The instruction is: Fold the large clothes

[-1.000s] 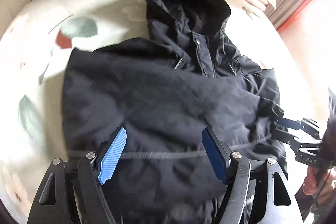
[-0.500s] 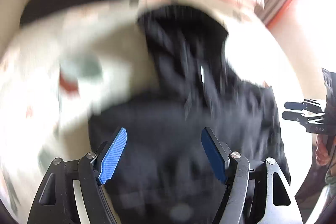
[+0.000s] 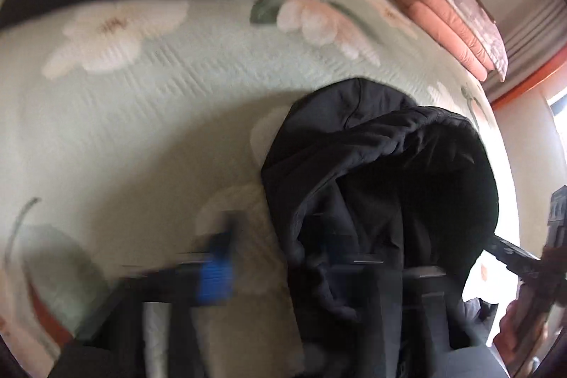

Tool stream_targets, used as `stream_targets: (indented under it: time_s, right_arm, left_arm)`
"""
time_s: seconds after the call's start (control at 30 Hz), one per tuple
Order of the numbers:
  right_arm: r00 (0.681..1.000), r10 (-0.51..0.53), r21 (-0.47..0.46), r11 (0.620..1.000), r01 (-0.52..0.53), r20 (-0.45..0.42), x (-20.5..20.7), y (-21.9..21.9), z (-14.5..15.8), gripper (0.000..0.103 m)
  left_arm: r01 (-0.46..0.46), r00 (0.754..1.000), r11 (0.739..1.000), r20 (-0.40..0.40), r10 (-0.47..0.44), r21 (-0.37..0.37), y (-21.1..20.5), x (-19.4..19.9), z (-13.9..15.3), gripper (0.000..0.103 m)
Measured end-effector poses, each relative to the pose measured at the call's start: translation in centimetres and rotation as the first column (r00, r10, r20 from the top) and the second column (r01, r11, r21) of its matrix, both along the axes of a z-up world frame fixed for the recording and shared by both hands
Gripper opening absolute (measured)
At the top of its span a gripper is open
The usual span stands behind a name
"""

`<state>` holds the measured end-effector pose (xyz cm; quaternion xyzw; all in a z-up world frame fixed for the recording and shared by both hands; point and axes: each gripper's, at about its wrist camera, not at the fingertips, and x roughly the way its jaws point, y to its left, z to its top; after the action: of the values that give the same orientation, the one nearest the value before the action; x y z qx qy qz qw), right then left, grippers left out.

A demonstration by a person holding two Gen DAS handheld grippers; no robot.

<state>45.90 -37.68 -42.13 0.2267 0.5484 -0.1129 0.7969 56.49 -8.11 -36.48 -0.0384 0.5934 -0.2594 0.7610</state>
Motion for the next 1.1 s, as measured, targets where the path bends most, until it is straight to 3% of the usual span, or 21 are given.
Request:
stream_targets:
  time_s: [0.03, 0.07, 0.17, 0.23, 0.27, 0.33, 0.37, 0.4, 0.43, 0.47, 0.53, 0.6, 0.67, 0.7, 0.77, 0.83, 0.9, 0.93, 1.0, 1.1]
  right_arm:
    - [1.000, 0.010, -0.016, 1.000, -0.010, 0.004, -0.8, 0.0, 0.0, 0.027]
    - [0.999, 0.020, -0.024, 1.000, -0.019, 0.032, -1.1, 0.0, 0.1, 0.018]
    - [0.992, 0.048, -0.106, 0.994, -0.035, 0.118, -3.4, -0.2, 3.3, 0.013]
    - [0.987, 0.074, -0.099, 0.993, -0.061, 0.139, -4.7, -0.3, 3.9, 0.013]
    - [0.988, 0.084, -0.102, 0.992, -0.071, 0.128, -5.1, -0.3, 3.5, 0.013]
    - [0.992, 0.093, -0.089, 0.992, -0.085, 0.087, -5.5, -0.5, 1.4, 0.013]
    - [0.994, 0.095, -0.077, 0.993, -0.090, 0.056, -6.5, -1.0, 0.8, 0.013]
    - [0.995, 0.100, -0.047, 0.994, -0.100, 0.008, -6.2, -1.2, -1.8, 0.014]
    - [0.994, 0.102, -0.011, 0.995, -0.102, -0.031, -6.1, -1.4, -3.8, 0.016]
    - [0.995, 0.103, -0.028, 0.994, -0.103, -0.003, -6.2, -1.1, -4.2, 0.016]
    - [0.988, 0.156, -0.103, 0.982, -0.157, -0.021, -5.5, 0.0, -3.2, 0.016]
    - [0.981, 0.188, -0.130, 0.973, -0.191, -0.038, -5.8, 0.3, -2.0, 0.021]
    - [0.974, 0.220, -0.138, 0.964, -0.226, -0.058, -6.3, 0.3, -0.5, 0.034]
    - [0.971, 0.232, -0.152, 0.959, -0.239, -0.061, -6.6, 0.3, 0.6, 0.046]
    - [0.964, 0.267, -0.173, 0.948, -0.266, -0.019, -7.4, 0.3, 3.0, 0.050]
    - [0.957, 0.288, -0.198, 0.940, -0.278, 0.022, -7.4, 0.5, 5.4, 0.055]
    - [0.953, 0.297, -0.218, 0.936, -0.277, 0.063, -6.8, 0.9, 7.4, 0.064]
    - [0.949, 0.303, -0.219, 0.935, -0.279, 0.085, -6.3, 1.3, 8.0, 0.066]
    - [0.940, 0.318, -0.212, 0.934, -0.287, 0.126, -5.1, 2.2, 9.0, 0.066]
    - [0.934, 0.324, -0.225, 0.931, -0.287, 0.149, -3.3, 4.1, 10.1, 0.066]
  left_arm:
    - [-0.014, 1.000, 0.999, 0.005, 0.015, -0.051, 0.5, 0.0, 0.3, 0.011]
    - [-0.011, 0.999, 0.991, 0.038, 0.016, -0.131, 1.2, -0.5, 1.5, 0.010]
    - [0.053, 0.992, 0.959, 0.123, -0.020, -0.278, 2.9, -2.4, 5.1, 0.010]
    - [0.082, 0.986, 0.956, 0.165, -0.036, -0.282, 3.8, -3.3, 6.2, 0.010]
    - [0.071, 0.990, 0.966, 0.138, -0.037, -0.249, 4.2, -3.3, 5.2, 0.010]
    - [0.028, 0.999, 0.965, 0.045, -0.017, -0.262, 5.3, -2.5, 2.4, 0.013]
    - [-0.017, 1.000, 0.965, -0.029, 0.009, -0.263, 6.2, -1.8, -0.1, 0.021]
    - [-0.067, 0.992, 0.969, -0.116, 0.040, -0.239, 6.9, -1.1, -3.2, 0.032]
    - [-0.097, 0.983, 0.964, -0.175, 0.054, -0.247, 7.3, -0.9, -5.4, 0.031]
    - [-0.137, 0.977, 0.934, -0.198, 0.073, -0.330, 8.1, -0.8, -6.3, 0.031]
    - [-0.125, 0.978, 0.939, -0.199, 0.062, -0.321, 7.9, -0.6, -5.6, 0.034]
    - [-0.051, 0.992, 0.972, -0.126, 0.022, -0.229, 7.2, -1.4, -3.9, 0.046]
    - [0.005, 0.997, 0.988, -0.081, -0.018, -0.157, 7.0, -2.1, -2.3, 0.054]
    - [0.042, 0.997, 0.991, -0.060, -0.050, -0.125, 6.7, -2.4, -1.3, 0.055]
    - [0.107, 0.994, 0.992, -0.018, -0.109, -0.071, 6.7, -3.2, 1.2, 0.057]
    - [0.171, 0.983, 0.985, 0.060, -0.172, 0.029, 6.1, -4.0, 3.6, 0.057]
    - [0.176, 0.977, 0.981, 0.105, -0.183, 0.079, 6.9, -4.8, 5.5, 0.057]
    - [0.162, 0.977, 0.984, 0.127, -0.171, 0.078, 7.1, -4.8, 6.3, 0.057]
    - [0.153, 0.976, 0.988, 0.160, -0.147, -0.028, 6.8, -4.9, 8.6, 0.057]
    - [0.169, 0.970, 0.966, 0.207, -0.128, -0.195, 3.7, -3.9, 11.1, 0.058]
